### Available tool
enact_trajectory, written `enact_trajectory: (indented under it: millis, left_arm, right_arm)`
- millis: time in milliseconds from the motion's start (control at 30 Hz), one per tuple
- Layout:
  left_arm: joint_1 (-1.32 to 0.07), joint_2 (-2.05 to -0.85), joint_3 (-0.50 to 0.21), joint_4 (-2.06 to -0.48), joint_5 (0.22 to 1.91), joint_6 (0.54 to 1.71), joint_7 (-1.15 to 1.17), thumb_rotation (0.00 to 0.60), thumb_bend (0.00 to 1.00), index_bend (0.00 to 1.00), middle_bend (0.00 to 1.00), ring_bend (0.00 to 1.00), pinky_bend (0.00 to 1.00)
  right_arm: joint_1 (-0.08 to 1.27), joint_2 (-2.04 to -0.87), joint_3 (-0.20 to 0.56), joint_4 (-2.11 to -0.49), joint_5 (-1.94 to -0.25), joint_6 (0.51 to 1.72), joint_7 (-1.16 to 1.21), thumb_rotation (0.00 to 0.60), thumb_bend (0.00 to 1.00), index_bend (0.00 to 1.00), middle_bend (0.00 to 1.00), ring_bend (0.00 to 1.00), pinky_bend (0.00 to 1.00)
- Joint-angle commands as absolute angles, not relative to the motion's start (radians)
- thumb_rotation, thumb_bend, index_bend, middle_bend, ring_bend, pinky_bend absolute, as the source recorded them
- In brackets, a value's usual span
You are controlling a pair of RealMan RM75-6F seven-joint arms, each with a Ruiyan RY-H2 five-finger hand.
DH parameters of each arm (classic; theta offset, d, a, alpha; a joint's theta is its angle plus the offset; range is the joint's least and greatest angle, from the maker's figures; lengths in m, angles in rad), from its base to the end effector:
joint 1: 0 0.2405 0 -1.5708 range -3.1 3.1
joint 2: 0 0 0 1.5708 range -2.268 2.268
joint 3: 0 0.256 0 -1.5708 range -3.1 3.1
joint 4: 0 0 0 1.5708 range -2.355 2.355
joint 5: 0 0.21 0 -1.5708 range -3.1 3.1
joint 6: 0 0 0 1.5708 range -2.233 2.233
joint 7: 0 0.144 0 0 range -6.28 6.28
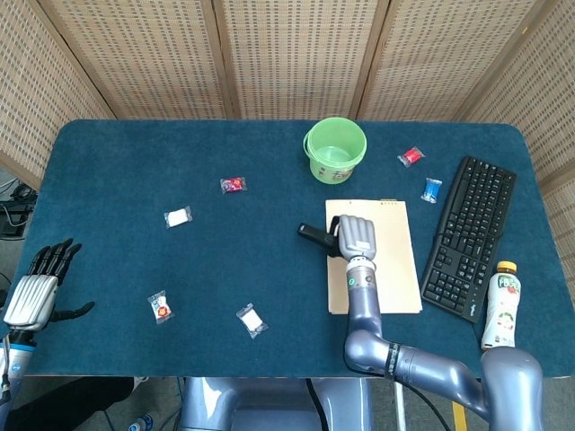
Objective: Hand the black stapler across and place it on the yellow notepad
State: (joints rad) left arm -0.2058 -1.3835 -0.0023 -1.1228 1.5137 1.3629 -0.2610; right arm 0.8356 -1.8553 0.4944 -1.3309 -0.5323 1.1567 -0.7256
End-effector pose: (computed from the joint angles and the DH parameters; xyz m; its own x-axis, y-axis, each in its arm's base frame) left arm -0.3629 0.2200 0.1003 0.3745 0.1079 0.9209 0.9265 -0.0823 -0.3671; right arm -0.1184 -0.3837 -0.0468 0.2266 -0.2426 0.9433 -0.9557 0.1312 0.2634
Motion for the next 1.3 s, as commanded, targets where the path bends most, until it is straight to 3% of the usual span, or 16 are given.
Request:
enact_trajectory:
  millis: [33, 700, 933, 1300]
  left_arm:
    - [-0.206, -1.385, -0.002, -1.123, 1.517, 1.365, -0.257, 0.6, 0.19, 0.0, 0.0, 0.0, 0.0]
    - [-0.203, -1.389, 0.01, -1.129, 1.541, 1.378, -0.24, 0.6, 0.19, 0.0, 0.0, 0.0, 0.0]
    - [-0.202, -1.389, 0.009, -1.132, 1.54, 1.379, -0.231, 0.6, 0.19, 0.0, 0.0, 0.0, 0.0]
    - [-0.205, -1.392, 0.007, -1.123, 1.54, 1.375, -0.248, 0.6, 0.19, 0.0, 0.0, 0.0, 0.0]
  right_arm:
    - [0.812, -1.827, 0.497, -1.346, -0.513, 1.173, -0.719, 0.6, 0.53, 0.85, 0.69, 0.7, 0.81]
    - [0.747, -1.725, 0.471, -1.49, -0.498, 1.26, -0.674, 0.6, 0.53, 0.85, 0.69, 0.7, 0.81]
    - [0.734, -1.765, 0.423, -1.389, -0.512, 1.199, -0.612, 0.6, 0.52, 0.85, 0.69, 0.69, 0.8]
    - [0.727, -1.791, 0.411, -1.272, -0.499, 1.139, -0.571, 0.6, 0.52, 0.85, 0.69, 0.69, 0.8]
